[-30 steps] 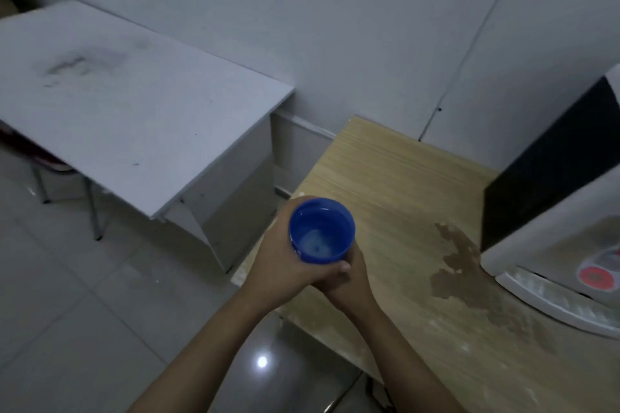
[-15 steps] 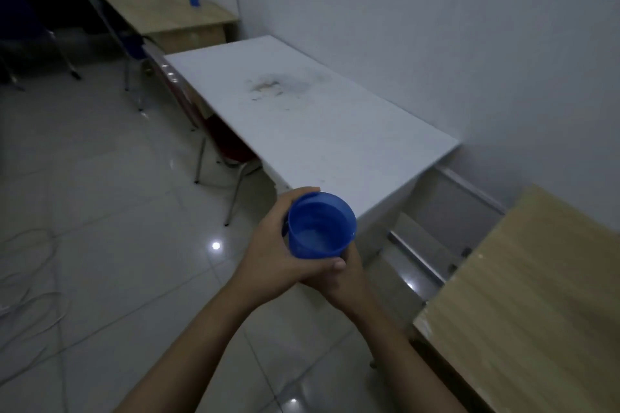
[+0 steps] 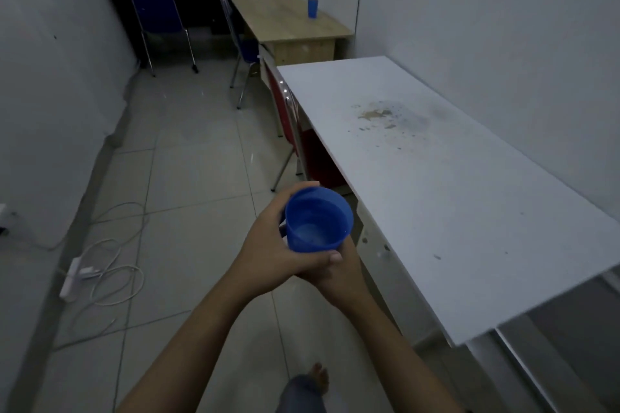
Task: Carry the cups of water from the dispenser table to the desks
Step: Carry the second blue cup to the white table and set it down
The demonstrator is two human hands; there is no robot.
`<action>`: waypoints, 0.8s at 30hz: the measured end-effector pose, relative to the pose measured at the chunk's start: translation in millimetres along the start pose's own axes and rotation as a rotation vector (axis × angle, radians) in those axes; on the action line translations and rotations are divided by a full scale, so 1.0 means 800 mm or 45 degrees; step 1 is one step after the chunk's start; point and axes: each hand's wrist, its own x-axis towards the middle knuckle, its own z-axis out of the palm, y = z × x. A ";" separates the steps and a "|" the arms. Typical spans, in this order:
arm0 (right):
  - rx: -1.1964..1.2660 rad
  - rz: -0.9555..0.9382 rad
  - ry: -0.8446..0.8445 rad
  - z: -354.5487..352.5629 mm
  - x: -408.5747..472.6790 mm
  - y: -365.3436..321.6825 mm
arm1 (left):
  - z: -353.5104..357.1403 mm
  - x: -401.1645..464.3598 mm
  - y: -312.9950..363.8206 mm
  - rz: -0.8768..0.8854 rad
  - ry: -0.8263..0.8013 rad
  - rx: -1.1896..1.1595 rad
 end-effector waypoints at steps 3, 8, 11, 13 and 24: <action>0.039 -0.010 0.001 -0.012 0.065 0.013 | -0.007 0.065 -0.015 -0.005 -0.031 0.010; 0.009 -0.011 0.033 -0.044 0.173 0.039 | -0.011 0.186 -0.032 -0.011 -0.129 0.056; -0.060 -0.017 0.101 -0.069 0.229 0.049 | 0.000 0.255 -0.045 -0.012 -0.199 0.047; -0.076 0.008 0.173 -0.090 0.259 0.057 | 0.013 0.297 -0.053 -0.002 -0.244 0.040; -0.191 0.165 0.701 -0.245 0.391 0.126 | 0.148 0.544 -0.116 0.069 -0.769 -0.070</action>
